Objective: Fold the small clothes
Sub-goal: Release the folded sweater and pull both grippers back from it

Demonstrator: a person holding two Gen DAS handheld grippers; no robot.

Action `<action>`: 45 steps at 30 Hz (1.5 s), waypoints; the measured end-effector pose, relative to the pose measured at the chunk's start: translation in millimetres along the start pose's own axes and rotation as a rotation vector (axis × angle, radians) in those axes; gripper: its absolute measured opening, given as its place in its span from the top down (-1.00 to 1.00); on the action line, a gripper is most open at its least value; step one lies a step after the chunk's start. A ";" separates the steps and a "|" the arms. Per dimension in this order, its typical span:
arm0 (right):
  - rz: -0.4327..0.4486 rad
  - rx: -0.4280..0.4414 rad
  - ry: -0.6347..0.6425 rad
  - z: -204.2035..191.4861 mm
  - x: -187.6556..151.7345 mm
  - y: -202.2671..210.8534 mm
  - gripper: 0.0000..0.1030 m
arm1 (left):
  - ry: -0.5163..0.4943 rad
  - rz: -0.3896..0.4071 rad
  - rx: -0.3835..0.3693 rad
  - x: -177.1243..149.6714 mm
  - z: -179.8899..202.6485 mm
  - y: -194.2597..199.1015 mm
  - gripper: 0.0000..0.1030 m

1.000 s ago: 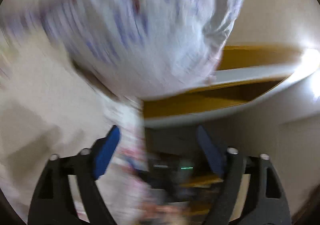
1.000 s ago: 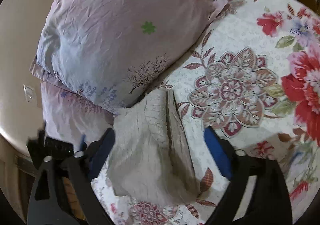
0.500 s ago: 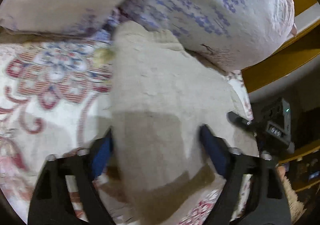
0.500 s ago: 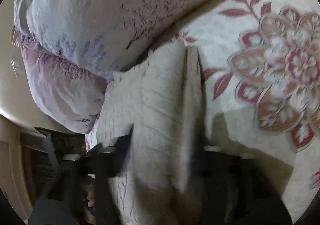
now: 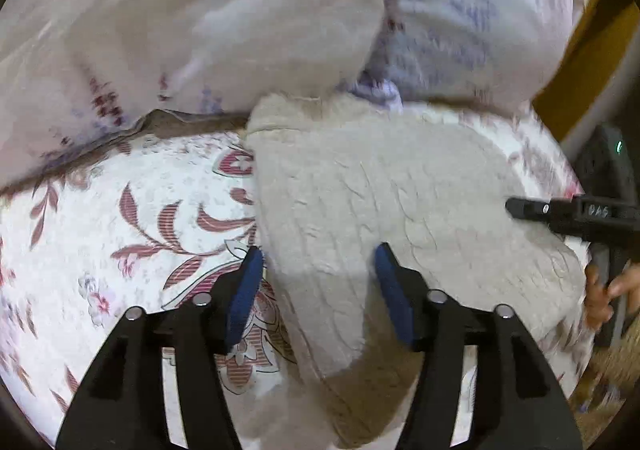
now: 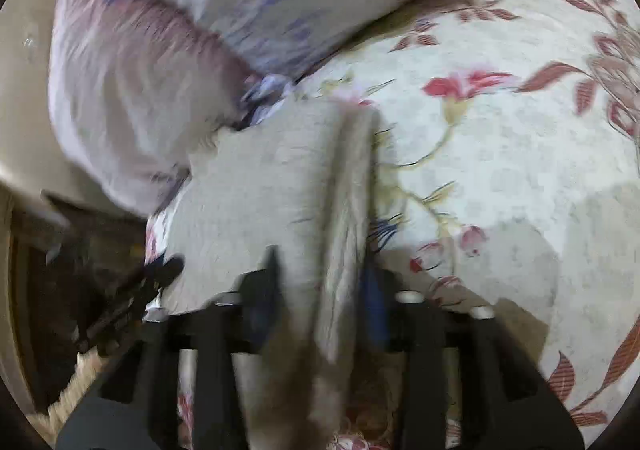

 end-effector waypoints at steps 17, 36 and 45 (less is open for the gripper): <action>0.169 -0.205 0.192 -47.4 -19.5 33.9 -0.21 | 0.005 0.121 0.049 -96.6 -15.0 67.0 -0.96; 0.074 -0.536 0.417 -40.6 -120.7 18.1 -0.97 | -0.010 0.075 0.212 -127.2 -25.3 30.9 -0.97; 0.061 -0.568 0.437 -41.3 -124.3 13.3 -0.97 | -0.010 0.075 0.212 -127.5 -25.9 31.5 -0.97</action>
Point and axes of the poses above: each gripper's, at about its wrist camera, not at the fingertips, and y roughly against the way its jaws point, z to its right, x to its top, the point moved 10 cm from there along -y, roughly the way its jaws point, and after that the axes turned 11 degrees about y, right-handed, at the moved point
